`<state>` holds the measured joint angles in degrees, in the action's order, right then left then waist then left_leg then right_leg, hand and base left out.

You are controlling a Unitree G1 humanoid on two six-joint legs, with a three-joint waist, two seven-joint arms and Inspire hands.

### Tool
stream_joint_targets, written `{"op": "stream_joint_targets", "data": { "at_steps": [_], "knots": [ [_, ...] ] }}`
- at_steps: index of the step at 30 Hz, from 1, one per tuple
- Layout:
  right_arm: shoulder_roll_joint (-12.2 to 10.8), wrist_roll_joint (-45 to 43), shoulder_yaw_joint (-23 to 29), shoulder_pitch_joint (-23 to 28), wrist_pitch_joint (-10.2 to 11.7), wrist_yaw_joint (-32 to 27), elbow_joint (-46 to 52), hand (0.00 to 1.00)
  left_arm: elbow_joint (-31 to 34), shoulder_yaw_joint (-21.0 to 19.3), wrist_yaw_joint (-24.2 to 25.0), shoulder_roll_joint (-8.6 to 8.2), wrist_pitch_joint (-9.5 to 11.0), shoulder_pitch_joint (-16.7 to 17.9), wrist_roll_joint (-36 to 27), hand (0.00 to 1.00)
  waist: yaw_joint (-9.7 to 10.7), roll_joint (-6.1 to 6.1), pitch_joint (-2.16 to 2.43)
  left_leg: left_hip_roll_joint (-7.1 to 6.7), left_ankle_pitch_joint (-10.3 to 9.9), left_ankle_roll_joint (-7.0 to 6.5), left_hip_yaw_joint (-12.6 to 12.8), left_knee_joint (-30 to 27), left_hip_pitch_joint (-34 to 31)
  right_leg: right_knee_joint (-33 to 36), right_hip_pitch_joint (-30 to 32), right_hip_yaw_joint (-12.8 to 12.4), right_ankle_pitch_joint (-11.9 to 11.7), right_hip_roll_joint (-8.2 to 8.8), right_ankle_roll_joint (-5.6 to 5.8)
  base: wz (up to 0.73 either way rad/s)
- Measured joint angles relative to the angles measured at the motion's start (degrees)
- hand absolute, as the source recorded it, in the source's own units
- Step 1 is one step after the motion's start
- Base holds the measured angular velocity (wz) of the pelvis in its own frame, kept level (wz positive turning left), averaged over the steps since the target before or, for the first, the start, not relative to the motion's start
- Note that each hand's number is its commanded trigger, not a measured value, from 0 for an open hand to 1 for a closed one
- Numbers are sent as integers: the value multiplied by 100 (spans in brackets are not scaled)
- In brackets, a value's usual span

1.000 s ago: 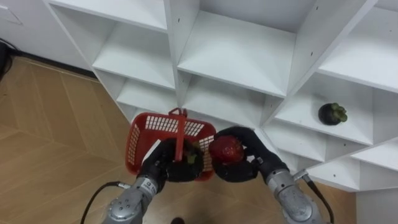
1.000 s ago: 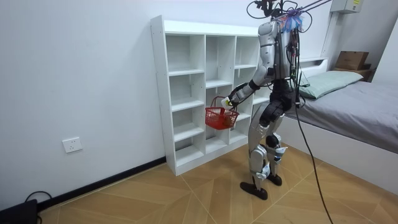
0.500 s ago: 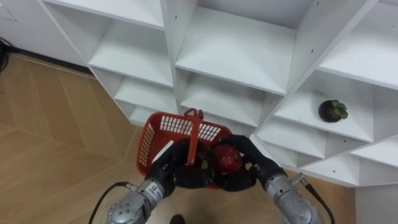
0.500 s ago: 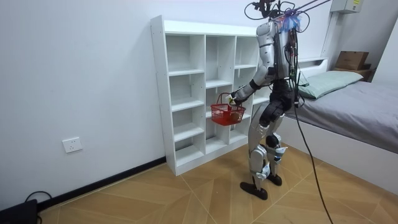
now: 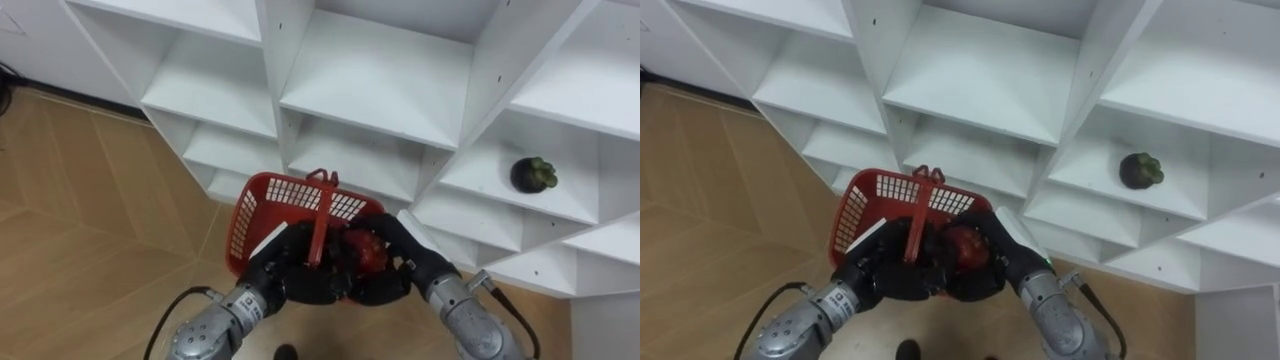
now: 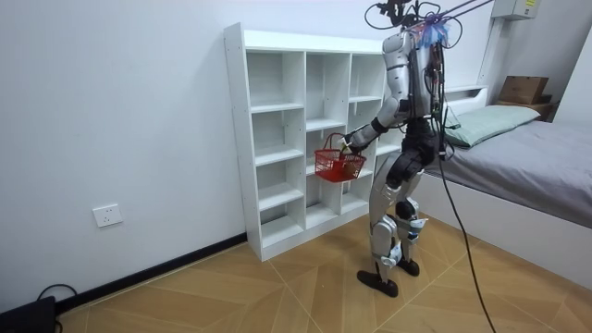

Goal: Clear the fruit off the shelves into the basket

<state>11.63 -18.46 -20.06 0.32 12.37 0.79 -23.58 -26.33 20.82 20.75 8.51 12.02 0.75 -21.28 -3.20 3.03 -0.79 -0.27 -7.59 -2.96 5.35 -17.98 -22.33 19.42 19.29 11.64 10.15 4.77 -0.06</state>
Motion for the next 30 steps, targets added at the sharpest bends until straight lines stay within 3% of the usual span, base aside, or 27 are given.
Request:
{"op": "stream_joint_targets", "data": {
  "at_steps": [1,2,3,4,12,30],
  "knots": [
    [-2,0,-1,-22,-4,0,0,85,0,4,12,0,-12,0,-87,100,-1,-3,-2,4,0,0,1,-8,-3,0,0,0,-3,-1,-4,0],
    [-5,0,0,-43,-14,0,0,57,0,7,19,-2,-30,0,-184,100,-2,-5,-3,9,-1,1,1,-14,-5,2,1,0,-4,-1,-6,0],
    [-5,0,0,-53,-25,0,0,7,2,6,19,-2,-37,-1,-186,100,-3,-5,-3,11,-1,2,1,-18,-7,2,0,0,-5,0,-7,0],
    [-6,0,-2,-79,-68,1,0,0,4,7,19,-1,-49,-2,-186,100,-4,-7,-5,16,-3,5,2,-27,-11,1,1,0,-7,0,-10,0],
    [-5,0,2,-162,-197,0,0,0,10,9,25,-4,-80,-2,-186,100,-4,-11,-6,51,-11,19,16,-53,-30,-35,1,-20,-19,-30,-30,0],
    [-34,1,0,-168,-196,4,0,0,173,10,35,-9,-127,-19,-193,100,-16,-20,-10,76,-25,41,12,-48,-60,-81,15,-45,-36,-88,-40,0]
  ]
}}
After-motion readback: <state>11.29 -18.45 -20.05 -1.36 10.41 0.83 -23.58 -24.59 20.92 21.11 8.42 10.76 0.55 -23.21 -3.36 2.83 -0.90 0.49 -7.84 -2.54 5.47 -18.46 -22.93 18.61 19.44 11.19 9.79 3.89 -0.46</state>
